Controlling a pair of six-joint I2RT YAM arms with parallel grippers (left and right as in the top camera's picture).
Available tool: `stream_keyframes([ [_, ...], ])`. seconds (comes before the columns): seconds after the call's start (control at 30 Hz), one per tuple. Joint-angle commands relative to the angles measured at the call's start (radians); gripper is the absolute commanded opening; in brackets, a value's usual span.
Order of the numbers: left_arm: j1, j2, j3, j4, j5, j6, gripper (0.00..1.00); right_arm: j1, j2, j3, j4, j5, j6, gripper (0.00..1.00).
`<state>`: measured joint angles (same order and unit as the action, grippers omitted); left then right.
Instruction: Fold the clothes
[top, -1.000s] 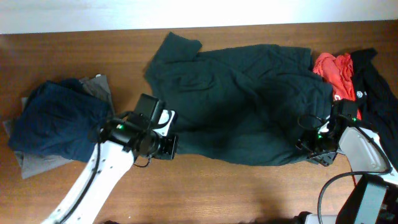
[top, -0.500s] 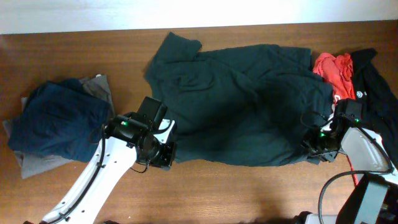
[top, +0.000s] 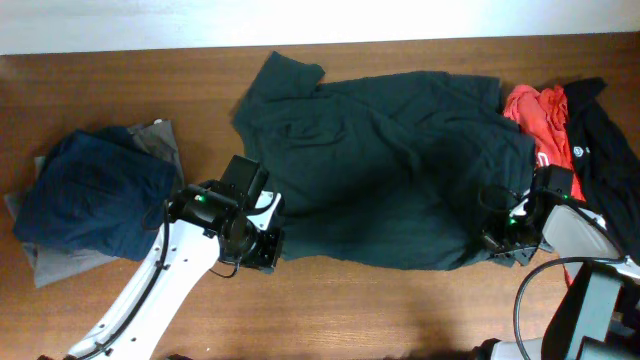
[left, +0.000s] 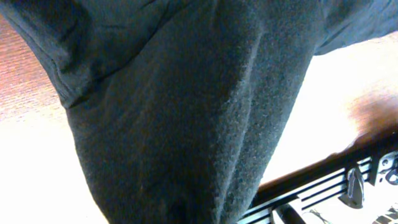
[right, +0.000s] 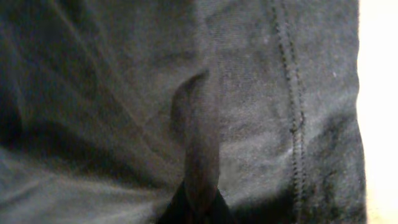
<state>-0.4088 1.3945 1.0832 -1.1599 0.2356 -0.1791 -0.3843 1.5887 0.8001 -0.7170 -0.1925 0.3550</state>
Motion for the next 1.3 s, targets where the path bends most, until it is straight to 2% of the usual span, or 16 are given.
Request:
stream_keyframes([
  [0.0, 0.006, -0.007, 0.000, -0.019, 0.011, 0.003, 0.00, -0.022, -0.037, 0.020, -0.061, 0.087, -0.002, 0.04],
  [0.27, 0.006, -0.025, 0.000, -0.139, 0.050, -0.037, 0.00, -0.030, -0.244, 0.116, -0.357, 0.134, -0.002, 0.04],
  [0.4, 0.006, -0.030, 0.000, -0.172, 0.060, -0.037, 0.00, -0.028, -0.325, 0.116, -0.414, 0.133, -0.002, 0.04],
  [0.53, 0.006, -0.030, 0.000, -0.082, 0.056, -0.036, 0.01, -0.028, -0.337, 0.116, -0.341, 0.093, -0.012, 0.04],
  [0.67, 0.006, -0.030, 0.000, 0.049, 0.048, -0.036, 0.01, -0.028, -0.299, 0.116, -0.206, -0.079, -0.078, 0.04],
  [0.83, 0.006, -0.018, 0.000, 0.180, -0.057, -0.006, 0.01, -0.028, -0.191, 0.116, -0.095, -0.159, -0.078, 0.04],
  [1.1, 0.007, 0.059, 0.000, 0.394, -0.106, 0.077, 0.01, -0.028, -0.003, 0.116, 0.129, -0.289, -0.091, 0.04],
  [1.27, 0.009, 0.154, 0.000, 0.438, -0.132, 0.084, 0.06, -0.028, 0.042, 0.116, 0.224, -0.320, -0.059, 0.06],
])
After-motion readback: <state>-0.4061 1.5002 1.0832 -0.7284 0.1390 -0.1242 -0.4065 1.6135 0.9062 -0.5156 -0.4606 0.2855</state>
